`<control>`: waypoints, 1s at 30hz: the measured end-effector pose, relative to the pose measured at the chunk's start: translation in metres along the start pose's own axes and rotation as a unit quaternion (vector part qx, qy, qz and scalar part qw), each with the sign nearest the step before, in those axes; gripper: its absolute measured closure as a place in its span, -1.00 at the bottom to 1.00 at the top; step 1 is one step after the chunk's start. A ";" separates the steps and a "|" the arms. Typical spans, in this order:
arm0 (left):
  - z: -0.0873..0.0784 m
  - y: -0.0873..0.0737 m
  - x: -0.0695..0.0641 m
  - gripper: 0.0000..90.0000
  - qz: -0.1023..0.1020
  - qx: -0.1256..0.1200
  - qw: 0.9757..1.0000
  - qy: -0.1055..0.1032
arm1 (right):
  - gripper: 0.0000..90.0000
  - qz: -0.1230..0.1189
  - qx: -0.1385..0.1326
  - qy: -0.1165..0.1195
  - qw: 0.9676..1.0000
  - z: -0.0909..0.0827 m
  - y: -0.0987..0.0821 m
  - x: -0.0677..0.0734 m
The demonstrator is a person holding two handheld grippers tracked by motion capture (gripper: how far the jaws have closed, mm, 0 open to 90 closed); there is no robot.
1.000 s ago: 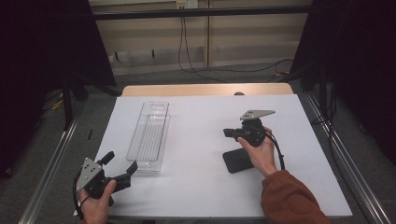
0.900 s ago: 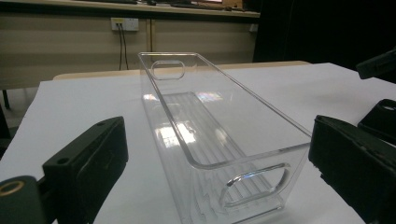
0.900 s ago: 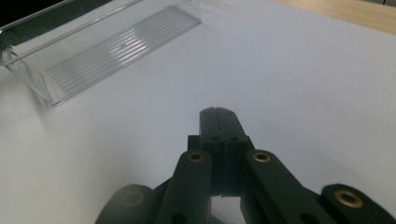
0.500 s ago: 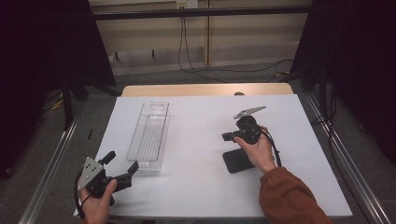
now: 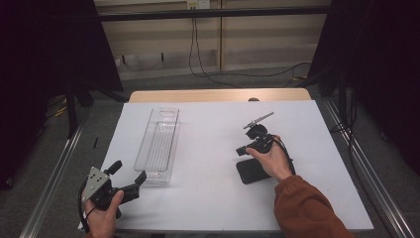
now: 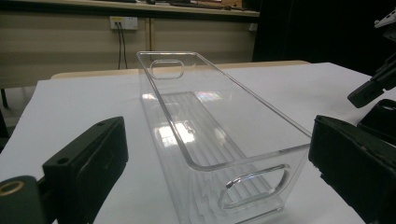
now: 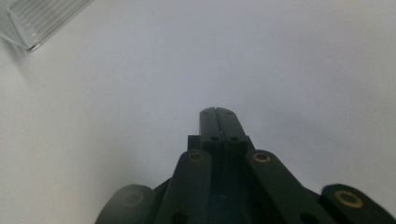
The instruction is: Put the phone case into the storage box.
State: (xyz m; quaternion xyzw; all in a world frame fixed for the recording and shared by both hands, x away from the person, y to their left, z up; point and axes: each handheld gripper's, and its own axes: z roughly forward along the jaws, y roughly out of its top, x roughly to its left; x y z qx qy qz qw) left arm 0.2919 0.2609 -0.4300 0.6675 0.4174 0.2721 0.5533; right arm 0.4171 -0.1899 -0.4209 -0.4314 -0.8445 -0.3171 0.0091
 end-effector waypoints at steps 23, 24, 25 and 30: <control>-0.001 0.000 0.000 -0.90 -0.001 -0.001 1.000 0.001 | 1.00 -0.010 0.061 -0.010 0.998 0.023 -0.001 0.003; -0.001 0.000 0.001 -0.89 -0.001 -0.001 1.000 0.001 | 1.00 -0.013 0.061 -0.010 0.998 0.022 -0.001 0.004; -0.001 0.000 0.001 -0.90 -0.001 -0.001 1.000 0.001 | 1.00 -0.013 0.061 -0.010 0.998 0.022 -0.001 0.005; -0.001 0.000 0.000 -0.89 -0.001 -0.002 1.000 0.001 | 1.00 -0.022 0.067 -0.006 0.997 0.023 -0.004 0.011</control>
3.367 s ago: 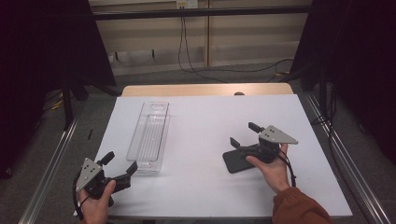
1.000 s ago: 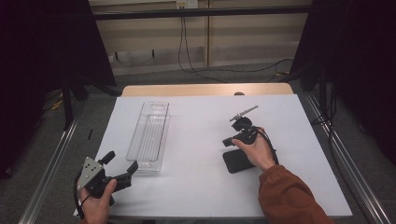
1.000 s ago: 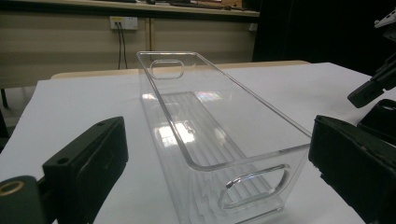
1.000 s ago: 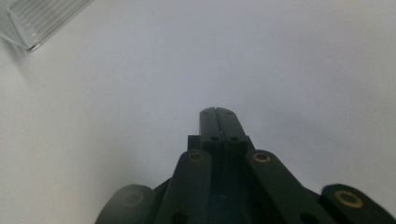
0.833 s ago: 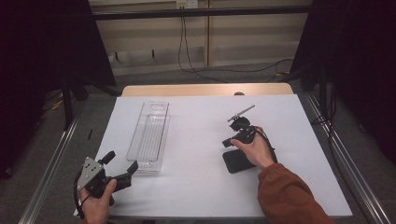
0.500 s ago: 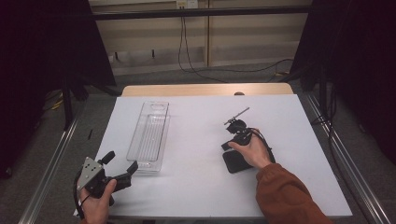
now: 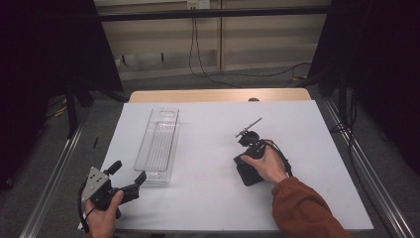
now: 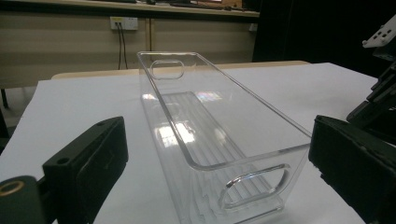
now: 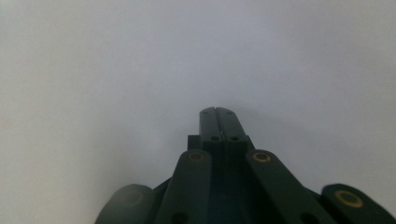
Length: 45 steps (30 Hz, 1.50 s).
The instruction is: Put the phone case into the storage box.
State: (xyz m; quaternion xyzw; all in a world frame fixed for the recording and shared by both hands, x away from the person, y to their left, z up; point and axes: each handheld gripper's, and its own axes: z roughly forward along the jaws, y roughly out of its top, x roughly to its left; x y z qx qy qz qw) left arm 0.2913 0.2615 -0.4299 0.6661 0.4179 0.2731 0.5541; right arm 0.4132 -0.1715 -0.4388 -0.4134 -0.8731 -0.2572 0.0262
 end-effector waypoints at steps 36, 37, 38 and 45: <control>0.001 0.000 -0.001 -0.90 -0.002 0.001 1.000 -0.002 | 1.00 0.002 -0.010 0.003 1.000 -0.013 -0.036 0.013; 0.001 0.000 -0.001 -0.90 -0.002 0.001 1.000 -0.002 | 1.00 0.002 -0.010 0.003 1.000 -0.014 -0.038 0.014; 0.001 0.000 -0.001 -0.90 -0.003 0.000 1.000 -0.002 | 1.00 0.003 -0.011 0.004 1.000 -0.015 -0.039 0.014; 0.002 0.000 -0.001 -0.90 -0.003 0.001 1.000 -0.002 | 1.00 0.001 -0.011 0.003 1.000 -0.019 -0.049 0.016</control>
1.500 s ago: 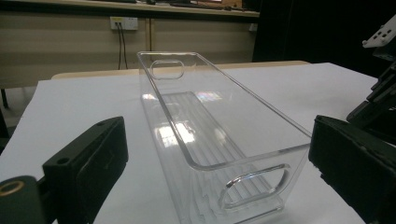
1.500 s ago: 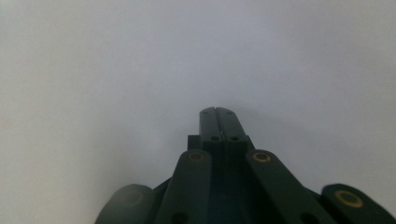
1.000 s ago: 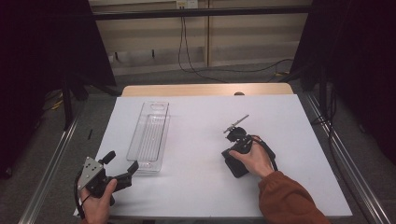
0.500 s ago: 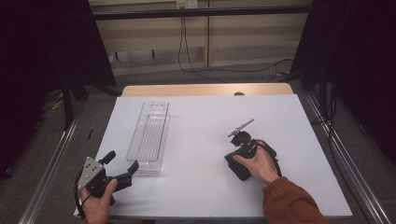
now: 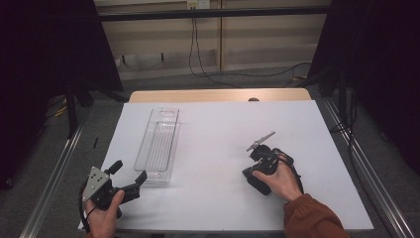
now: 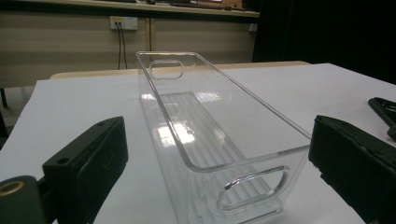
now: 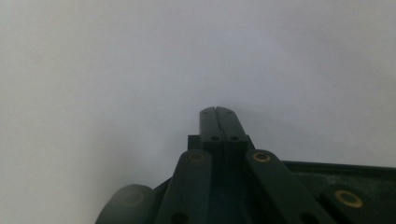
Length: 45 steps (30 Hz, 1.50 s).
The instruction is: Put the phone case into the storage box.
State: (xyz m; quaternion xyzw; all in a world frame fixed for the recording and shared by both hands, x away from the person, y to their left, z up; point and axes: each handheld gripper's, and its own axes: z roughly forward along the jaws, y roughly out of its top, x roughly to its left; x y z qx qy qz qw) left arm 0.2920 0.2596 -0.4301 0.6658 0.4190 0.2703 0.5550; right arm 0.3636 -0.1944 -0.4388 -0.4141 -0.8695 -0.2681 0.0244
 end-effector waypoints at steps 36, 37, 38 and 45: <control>0.002 0.000 -0.001 -0.90 0.000 0.001 1.000 -0.001 | 1.00 0.022 -0.009 -0.009 1.000 -0.024 -0.043 0.001; 0.002 0.000 -0.001 -0.89 0.001 0.001 1.000 -0.001 | 1.00 0.024 -0.009 -0.011 1.000 -0.025 -0.045 0.002; 0.002 0.000 -0.001 -0.89 0.001 0.001 1.000 -0.001 | 1.00 0.024 -0.009 -0.011 1.000 -0.025 -0.045 0.002; 0.003 0.000 -0.001 -0.89 0.002 0.001 1.000 -0.001 | 1.00 0.028 -0.018 -0.011 0.999 -0.029 -0.053 -0.001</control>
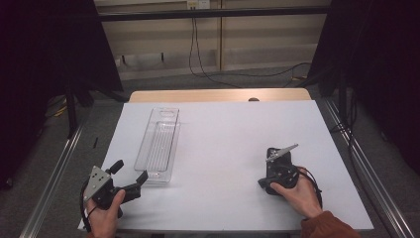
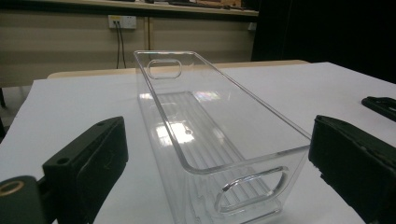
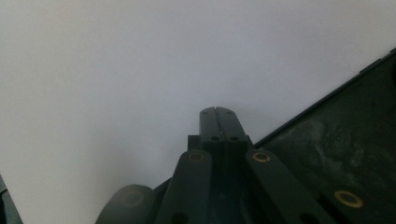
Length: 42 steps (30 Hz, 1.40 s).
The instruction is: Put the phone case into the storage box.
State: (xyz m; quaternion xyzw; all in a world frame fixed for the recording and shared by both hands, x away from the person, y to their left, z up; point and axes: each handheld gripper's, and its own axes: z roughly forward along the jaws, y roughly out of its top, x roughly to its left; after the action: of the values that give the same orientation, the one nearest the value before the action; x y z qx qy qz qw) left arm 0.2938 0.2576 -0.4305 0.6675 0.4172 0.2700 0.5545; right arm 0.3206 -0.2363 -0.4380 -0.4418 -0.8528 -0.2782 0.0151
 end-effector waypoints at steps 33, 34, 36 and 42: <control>-0.002 0.000 0.001 -0.90 -0.002 0.000 1.000 0.004 | 1.00 0.043 -0.041 -0.017 0.998 -0.019 -0.033 -0.016; -0.002 0.000 0.001 -0.90 -0.002 0.000 1.000 0.004 | 1.00 0.043 -0.041 -0.017 0.998 -0.019 -0.033 -0.016; -0.002 0.000 0.001 -0.90 -0.002 0.000 1.000 0.003 | 1.00 0.043 -0.041 -0.020 0.998 -0.021 -0.035 -0.017; -0.002 0.000 0.001 -0.90 -0.003 -0.001 1.000 0.003 | 1.00 0.052 -0.047 -0.031 0.997 -0.027 -0.042 -0.023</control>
State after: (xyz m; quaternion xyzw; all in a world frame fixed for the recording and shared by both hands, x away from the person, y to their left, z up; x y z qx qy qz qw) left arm 0.2924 0.2596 -0.4305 0.6650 0.4204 0.2710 0.5546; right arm 0.2969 -0.2854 -0.4408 -0.4939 -0.8149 -0.3028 -0.0182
